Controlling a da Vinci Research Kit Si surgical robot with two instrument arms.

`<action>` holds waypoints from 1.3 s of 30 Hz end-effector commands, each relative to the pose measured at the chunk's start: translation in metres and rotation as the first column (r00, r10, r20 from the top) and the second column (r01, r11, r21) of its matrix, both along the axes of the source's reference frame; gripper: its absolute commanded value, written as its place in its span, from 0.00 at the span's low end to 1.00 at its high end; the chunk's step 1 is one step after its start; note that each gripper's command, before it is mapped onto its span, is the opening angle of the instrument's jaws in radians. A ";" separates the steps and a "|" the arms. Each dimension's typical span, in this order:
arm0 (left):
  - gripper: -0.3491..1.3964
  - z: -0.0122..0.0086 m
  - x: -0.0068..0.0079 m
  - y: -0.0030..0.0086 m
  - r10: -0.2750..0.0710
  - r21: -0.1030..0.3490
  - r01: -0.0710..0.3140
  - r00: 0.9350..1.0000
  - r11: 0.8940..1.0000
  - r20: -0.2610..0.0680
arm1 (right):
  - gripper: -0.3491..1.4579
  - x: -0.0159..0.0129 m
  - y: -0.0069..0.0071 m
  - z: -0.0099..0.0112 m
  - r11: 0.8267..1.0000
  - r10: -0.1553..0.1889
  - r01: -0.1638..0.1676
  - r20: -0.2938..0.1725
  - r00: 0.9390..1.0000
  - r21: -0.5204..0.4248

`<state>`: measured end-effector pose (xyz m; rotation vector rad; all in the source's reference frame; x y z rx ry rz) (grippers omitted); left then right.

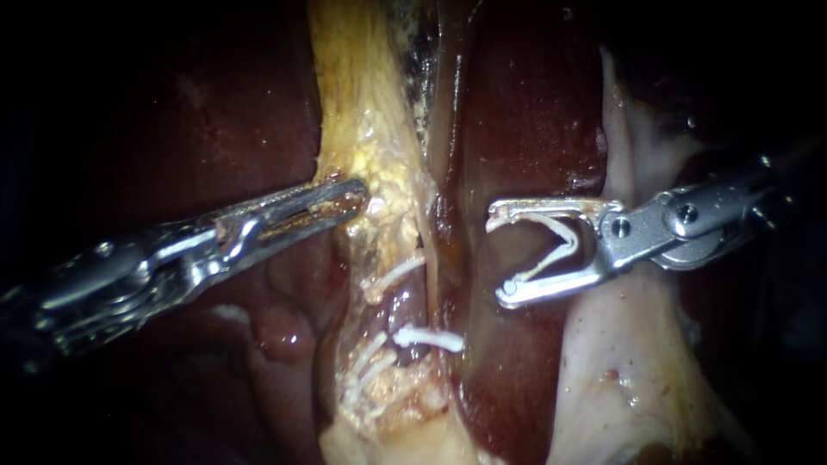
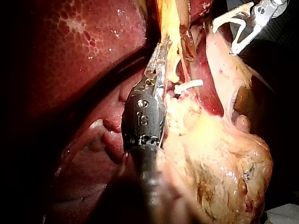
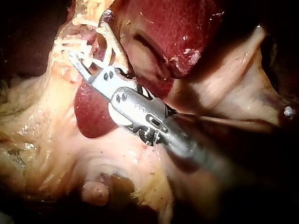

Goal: Clipping second clip right tube

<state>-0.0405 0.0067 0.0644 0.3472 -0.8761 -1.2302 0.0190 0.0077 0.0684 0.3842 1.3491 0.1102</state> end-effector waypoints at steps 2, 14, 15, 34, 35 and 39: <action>0.00 -0.0004 0.0002 0.0002 0.001 0.002 -0.001 1.000 1.000 0.001 | 0.52 0.0001 -0.0004 0.0003 1.000 0.002 -0.002 0.002 1.000 -0.002; 0.00 -0.0072 0.0039 0.0019 -0.042 -0.008 0.042 0.999 0.999 0.025 | 0.52 0.0049 -0.0059 0.0062 0.973 -0.020 0.010 0.041 0.999 0.232; 0.00 -0.0077 0.0040 0.0018 -0.044 -0.008 0.044 0.999 0.999 0.027 | 0.52 0.0053 -0.0063 0.0069 0.968 -0.025 0.011 0.055 0.998 0.250; 0.00 -0.0111 0.0035 0.0006 -0.059 -0.013 0.059 0.998 0.998 0.036 | 0.49 0.0093 -0.0074 0.0121 0.901 -0.019 -0.065 0.190 0.982 0.430; 0.00 -0.0111 0.0035 0.0006 -0.059 -0.013 0.059 0.998 0.998 0.036 | 0.49 0.0095 -0.0075 0.0122 0.901 -0.018 -0.066 0.191 0.981 0.429; 0.00 -0.0113 0.0034 0.0005 -0.061 -0.014 0.062 0.998 0.998 0.033 | 0.49 0.0105 -0.0076 0.0125 0.892 -0.011 -0.081 0.199 0.980 0.446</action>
